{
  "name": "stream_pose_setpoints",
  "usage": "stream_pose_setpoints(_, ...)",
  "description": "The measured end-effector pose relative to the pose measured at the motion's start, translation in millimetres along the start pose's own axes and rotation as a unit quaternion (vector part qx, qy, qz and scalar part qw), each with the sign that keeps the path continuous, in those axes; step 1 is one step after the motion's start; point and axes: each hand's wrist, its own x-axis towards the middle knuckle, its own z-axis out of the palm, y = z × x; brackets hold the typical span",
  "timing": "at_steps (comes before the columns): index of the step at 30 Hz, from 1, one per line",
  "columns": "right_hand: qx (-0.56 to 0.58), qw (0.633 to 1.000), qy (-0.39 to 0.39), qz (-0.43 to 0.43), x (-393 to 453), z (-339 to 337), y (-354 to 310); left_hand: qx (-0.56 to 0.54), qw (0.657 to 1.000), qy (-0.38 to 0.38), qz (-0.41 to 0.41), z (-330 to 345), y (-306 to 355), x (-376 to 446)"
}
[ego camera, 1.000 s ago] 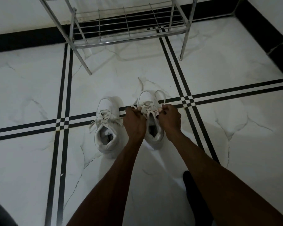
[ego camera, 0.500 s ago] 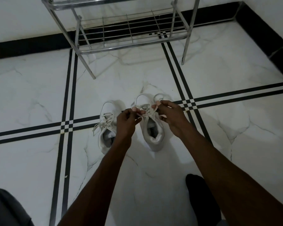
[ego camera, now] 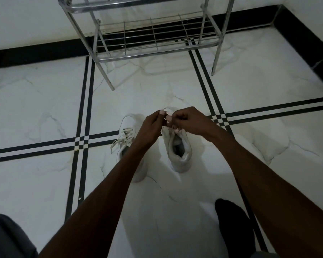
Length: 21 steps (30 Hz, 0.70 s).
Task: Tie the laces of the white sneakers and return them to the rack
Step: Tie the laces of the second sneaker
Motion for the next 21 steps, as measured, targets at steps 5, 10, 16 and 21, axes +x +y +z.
stream_pose_setpoints(5, -0.059, 0.998, -0.024, 0.008, 3, -8, 6, -0.043, 0.998, 0.023, -0.038, 10, -4, -2)
stream_pose_setpoints(10, -0.134, 0.99, 0.033, -0.015, 4, -16, 12, -0.07, 0.993, 0.061, -0.078, 18, -5, 1)
stream_pose_setpoints(16, -0.077, 0.978, 0.181, -0.065, 14, -3, 17, -0.059, 0.992, 0.084, -0.071, 27, -9, 0)
stream_pose_setpoints(21, 0.139, 0.979, 0.145, 0.028, 10, 6, 20, -0.009, 0.994, 0.085, -0.07, 24, -17, 7)
